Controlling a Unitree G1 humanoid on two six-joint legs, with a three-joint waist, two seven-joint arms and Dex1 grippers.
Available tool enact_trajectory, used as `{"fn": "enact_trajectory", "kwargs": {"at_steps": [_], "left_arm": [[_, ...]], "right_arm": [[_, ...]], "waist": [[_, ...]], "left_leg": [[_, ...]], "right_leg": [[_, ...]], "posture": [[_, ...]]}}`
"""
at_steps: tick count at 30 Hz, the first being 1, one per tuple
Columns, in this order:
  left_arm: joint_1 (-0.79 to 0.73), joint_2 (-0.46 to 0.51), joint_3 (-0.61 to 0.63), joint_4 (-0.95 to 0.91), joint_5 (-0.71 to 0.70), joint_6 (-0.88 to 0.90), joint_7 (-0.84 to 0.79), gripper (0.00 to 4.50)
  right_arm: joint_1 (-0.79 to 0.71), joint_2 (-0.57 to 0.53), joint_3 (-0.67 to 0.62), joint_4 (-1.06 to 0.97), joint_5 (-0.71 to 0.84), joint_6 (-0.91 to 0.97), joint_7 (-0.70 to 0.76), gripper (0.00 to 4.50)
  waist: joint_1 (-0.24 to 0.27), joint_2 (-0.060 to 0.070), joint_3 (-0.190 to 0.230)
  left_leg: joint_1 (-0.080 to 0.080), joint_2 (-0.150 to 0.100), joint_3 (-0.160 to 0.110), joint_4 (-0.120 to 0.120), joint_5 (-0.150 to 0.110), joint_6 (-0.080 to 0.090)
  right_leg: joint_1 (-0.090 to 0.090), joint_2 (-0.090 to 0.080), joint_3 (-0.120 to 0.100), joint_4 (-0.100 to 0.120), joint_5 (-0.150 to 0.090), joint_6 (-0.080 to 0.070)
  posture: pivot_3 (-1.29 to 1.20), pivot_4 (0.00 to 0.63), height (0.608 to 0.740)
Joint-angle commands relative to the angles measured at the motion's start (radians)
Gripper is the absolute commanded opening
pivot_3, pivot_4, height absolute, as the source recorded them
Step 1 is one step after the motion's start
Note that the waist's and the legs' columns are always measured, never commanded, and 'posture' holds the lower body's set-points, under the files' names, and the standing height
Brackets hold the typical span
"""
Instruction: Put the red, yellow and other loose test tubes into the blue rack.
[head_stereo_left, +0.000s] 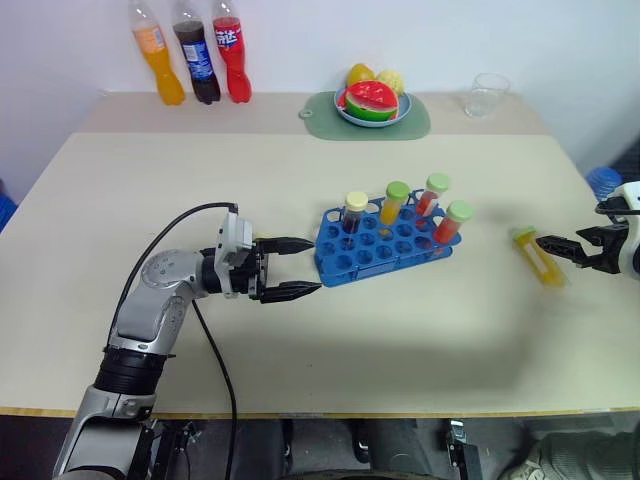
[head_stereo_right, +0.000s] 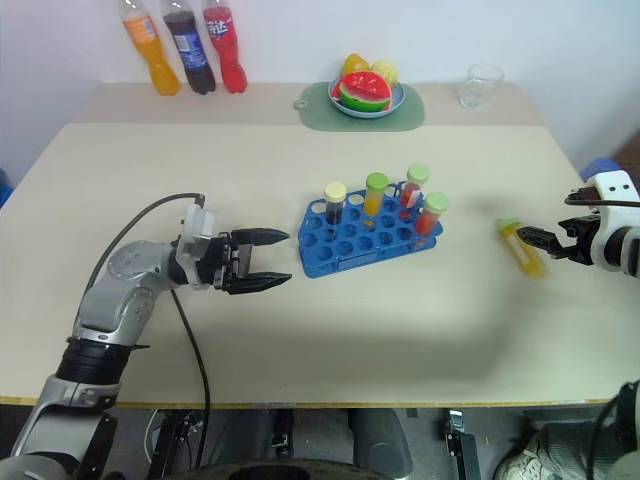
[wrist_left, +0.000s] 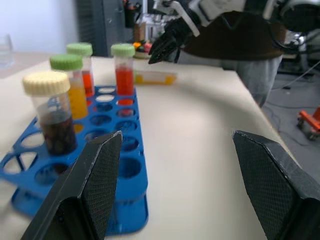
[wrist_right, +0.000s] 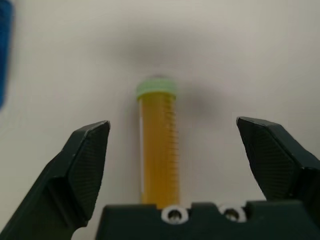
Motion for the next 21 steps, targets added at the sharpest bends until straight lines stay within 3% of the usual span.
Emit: {"fn": "enact_trajectory", "kwargs": {"at_steps": [1,12,19,21], "left_arm": [[0.025,0.021,0.032,-0.068,-0.021,0.015,0.023,3.66],[0.152,0.078,0.089,-0.221,-0.059,0.075,0.109,3.66],[0.186,0.091,0.098,-0.262,-0.078,0.094,0.138,3.66],[0.184,0.092,0.094,-0.259,-0.078,0.092,0.139,3.66]], "right_arm": [[-0.121,-0.002,0.087,0.153,-0.098,-0.064,0.102,4.48],[-0.33,0.087,0.253,0.521,-0.325,-0.204,0.248,4.48],[-0.373,0.131,0.233,0.576,-0.362,-0.239,0.228,1.03],[-0.376,0.129,0.23,0.574,-0.371,-0.249,0.22,0.81]], "waist": [[0.004,0.0,0.0],[-0.003,0.001,0.0],[-0.006,0.001,0.0],[-0.006,0.001,0.0]], "left_leg": [[0.0,0.0,0.0,0.0,0.0,0.0],[0.0,0.0,0.002,0.0,0.0,0.0],[0.001,0.0,0.002,0.0,0.0,0.0],[0.001,0.0,0.002,0.0,0.0,0.0]], "right_leg": [[0.0,0.0,0.0,0.0,0.0,0.0],[0.0,-0.002,0.0,0.0,0.0,0.0],[0.0,-0.001,0.0,0.0,0.0,0.0],[0.001,-0.001,0.0,0.0,0.0,0.0]], "posture": [[0.0,0.15,0.74],[0.0,0.15,0.74],[0.0,0.15,0.74],[0.0,0.15,0.74]]}}
